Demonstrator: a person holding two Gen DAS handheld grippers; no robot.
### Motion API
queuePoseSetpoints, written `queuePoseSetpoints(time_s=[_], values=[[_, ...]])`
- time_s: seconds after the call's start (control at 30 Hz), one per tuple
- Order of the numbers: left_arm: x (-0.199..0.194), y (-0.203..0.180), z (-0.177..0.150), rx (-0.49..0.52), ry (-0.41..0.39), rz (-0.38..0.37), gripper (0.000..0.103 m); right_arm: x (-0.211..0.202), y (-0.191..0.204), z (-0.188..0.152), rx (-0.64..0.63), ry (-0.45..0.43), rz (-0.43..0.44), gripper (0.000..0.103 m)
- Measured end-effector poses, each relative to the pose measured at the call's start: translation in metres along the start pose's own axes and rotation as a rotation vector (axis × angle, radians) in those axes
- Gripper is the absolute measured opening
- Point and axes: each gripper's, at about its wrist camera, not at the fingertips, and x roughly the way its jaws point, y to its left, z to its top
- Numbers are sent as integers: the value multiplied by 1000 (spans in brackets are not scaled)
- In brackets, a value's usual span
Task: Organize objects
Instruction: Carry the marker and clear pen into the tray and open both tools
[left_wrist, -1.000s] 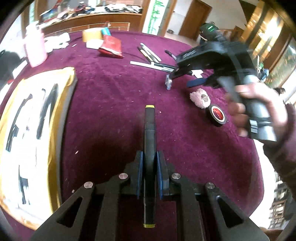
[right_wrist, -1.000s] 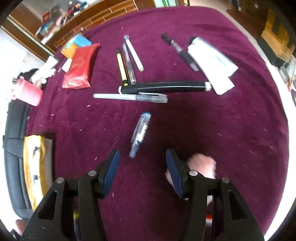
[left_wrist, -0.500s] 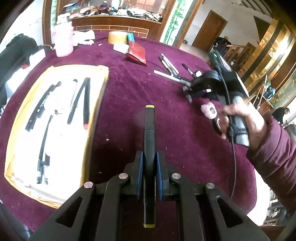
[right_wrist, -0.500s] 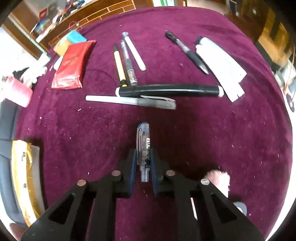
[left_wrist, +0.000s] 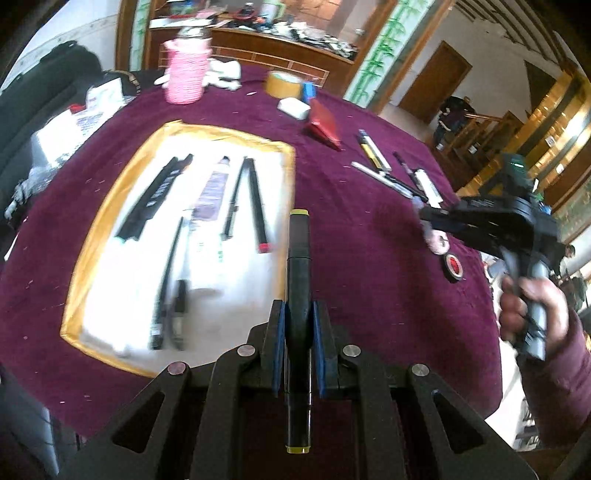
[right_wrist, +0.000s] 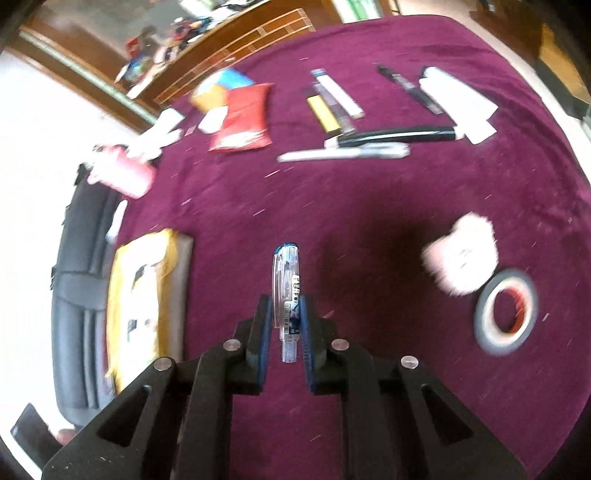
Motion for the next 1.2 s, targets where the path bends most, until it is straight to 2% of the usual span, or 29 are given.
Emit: queuePoseSetpoints(time_s=[0.1,0.33,0.57,0.83,1.2], values=[[1,24,1,-33,14,15,11,2,34,-23,-35,32,59,13],[12,56,-2,-61,59,17,11,27,104,-66,-110,129,134,13],[21,87,-1,-71,93,44,11,55,153,-96,-177,187,132,13],[35,113,9,-57,123,61,11,78,171,-110,-187,214,82,13],[54,121,27,-12,139,48,12,108,181,-117,-232,220,-83,13]])
